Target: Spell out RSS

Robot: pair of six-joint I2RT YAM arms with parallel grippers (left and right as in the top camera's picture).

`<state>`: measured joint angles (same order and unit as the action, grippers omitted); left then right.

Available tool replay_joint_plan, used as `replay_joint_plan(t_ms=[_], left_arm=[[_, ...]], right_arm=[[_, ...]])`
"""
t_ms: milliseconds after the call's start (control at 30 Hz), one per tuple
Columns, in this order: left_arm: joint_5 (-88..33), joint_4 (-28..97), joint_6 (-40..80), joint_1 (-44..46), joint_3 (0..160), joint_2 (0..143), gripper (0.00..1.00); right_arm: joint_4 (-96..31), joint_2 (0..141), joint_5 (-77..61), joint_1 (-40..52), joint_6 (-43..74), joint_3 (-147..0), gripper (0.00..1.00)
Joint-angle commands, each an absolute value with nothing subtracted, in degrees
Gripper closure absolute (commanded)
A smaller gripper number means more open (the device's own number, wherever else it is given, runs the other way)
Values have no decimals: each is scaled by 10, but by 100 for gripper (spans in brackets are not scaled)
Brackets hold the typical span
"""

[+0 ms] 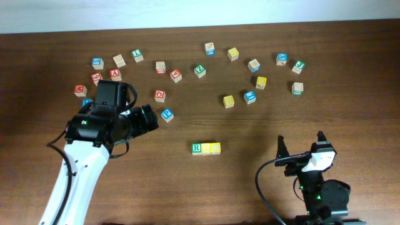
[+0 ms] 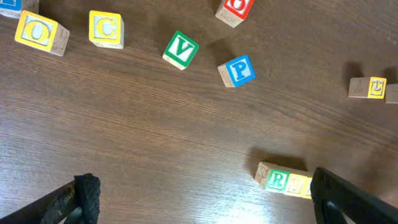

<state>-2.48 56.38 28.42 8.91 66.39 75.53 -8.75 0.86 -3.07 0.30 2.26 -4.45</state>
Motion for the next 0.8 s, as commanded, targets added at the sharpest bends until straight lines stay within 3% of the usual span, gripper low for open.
replay_joint_plan(t_ms=[0, 367, 767], left_arm=[[-17, 563, 281, 88, 668, 753, 1], [-17, 563, 281, 88, 668, 753, 1], [-17, 563, 281, 88, 668, 753, 1]], right_arm=[[-55, 2, -28, -1, 17, -17, 2], [-45, 2, -8, -27, 23, -3, 2], [-46, 2, -3, 3, 17, -3, 2]])
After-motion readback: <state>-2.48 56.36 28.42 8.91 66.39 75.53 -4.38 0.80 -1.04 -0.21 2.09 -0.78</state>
